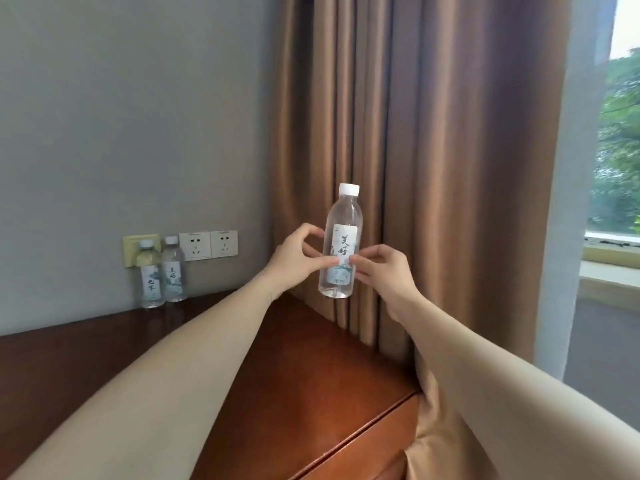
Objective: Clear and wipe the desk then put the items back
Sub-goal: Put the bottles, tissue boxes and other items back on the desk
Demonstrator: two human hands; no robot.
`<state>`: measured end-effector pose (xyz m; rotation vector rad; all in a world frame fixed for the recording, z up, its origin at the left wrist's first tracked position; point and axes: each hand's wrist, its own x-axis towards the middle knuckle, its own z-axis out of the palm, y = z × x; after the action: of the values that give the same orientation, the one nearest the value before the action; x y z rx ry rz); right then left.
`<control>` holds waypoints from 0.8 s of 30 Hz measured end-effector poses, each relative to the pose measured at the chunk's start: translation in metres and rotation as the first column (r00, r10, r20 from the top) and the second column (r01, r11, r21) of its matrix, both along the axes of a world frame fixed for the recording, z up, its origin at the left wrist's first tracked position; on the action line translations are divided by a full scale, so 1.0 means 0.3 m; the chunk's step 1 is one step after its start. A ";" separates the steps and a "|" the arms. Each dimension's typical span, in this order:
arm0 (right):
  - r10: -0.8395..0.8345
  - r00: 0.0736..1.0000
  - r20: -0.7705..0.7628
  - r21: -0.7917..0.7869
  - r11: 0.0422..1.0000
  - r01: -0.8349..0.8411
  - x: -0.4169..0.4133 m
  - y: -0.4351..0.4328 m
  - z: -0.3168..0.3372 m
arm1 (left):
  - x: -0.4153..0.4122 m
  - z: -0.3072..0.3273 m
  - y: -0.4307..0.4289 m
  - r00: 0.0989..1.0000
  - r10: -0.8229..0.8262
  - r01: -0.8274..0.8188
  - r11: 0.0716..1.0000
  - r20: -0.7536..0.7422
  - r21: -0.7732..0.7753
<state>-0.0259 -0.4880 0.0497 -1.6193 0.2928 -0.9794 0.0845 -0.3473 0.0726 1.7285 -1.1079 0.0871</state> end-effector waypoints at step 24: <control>0.235 0.931 -0.279 -0.096 0.958 -0.271 0.555 0.586 -0.368 | 0.346 -0.410 0.654 0.898 0.397 -0.392 0.918 -0.191 0.068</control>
<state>0.1407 -0.3122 -0.0608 -1.8617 0.1944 -0.5943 0.1883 -0.1512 -0.0503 1.9211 -0.6011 0.1451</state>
